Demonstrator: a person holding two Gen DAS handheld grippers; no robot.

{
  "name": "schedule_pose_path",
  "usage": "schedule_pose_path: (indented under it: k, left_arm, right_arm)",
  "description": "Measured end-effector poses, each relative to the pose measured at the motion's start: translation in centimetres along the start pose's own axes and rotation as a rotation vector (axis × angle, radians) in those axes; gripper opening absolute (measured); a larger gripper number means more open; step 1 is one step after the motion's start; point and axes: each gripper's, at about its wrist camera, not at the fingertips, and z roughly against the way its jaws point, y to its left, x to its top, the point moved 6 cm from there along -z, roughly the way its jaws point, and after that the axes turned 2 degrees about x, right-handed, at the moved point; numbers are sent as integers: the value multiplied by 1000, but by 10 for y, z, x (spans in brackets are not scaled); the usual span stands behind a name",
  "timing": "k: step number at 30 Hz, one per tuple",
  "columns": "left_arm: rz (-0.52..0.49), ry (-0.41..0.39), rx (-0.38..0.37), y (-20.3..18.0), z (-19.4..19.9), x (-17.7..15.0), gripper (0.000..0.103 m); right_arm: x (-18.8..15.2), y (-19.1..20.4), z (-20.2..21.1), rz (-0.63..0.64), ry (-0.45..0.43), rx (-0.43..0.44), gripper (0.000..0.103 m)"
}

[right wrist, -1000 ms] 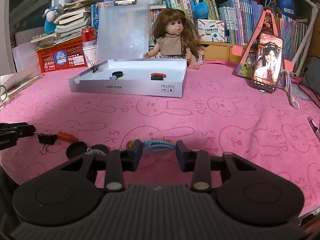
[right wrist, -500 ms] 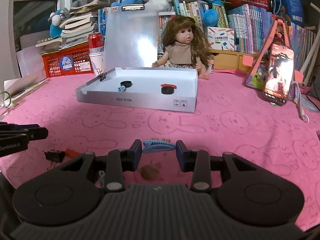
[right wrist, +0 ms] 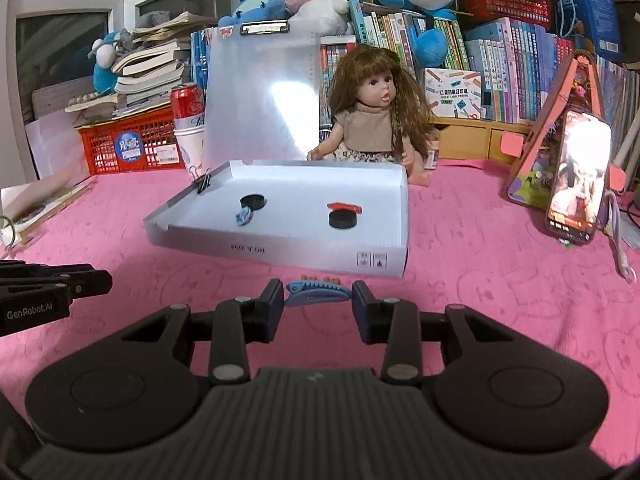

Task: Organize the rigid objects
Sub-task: 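Carry the brown acorn and blue clip with both tools into the white tray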

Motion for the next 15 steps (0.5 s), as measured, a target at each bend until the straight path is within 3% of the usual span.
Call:
schedule_pose_path:
  k: [15]
  left_arm:
    - [48, 35, -77, -10, -59, 72, 17]
  right_arm:
    - [53, -21, -49, -33, 43, -7, 42]
